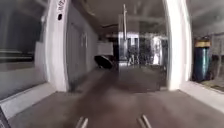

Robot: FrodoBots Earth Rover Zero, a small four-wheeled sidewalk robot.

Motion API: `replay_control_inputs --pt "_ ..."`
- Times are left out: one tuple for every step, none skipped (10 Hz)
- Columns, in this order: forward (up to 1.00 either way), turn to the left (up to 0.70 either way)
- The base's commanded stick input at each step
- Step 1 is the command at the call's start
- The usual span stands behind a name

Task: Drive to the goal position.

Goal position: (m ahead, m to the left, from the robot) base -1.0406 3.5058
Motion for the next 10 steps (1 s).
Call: replay_control_inputs --pt "0.7 0.14" --pt "0.69 0.14" --pt "0.64 0.15" --pt "0.63 0.16" --pt "0.62 0.16" --pt "0.62 0.16" --pt "0.62 0.16" --pt "0.62 0.16" --pt "0.62 0.16" --pt "0.62 0.16"
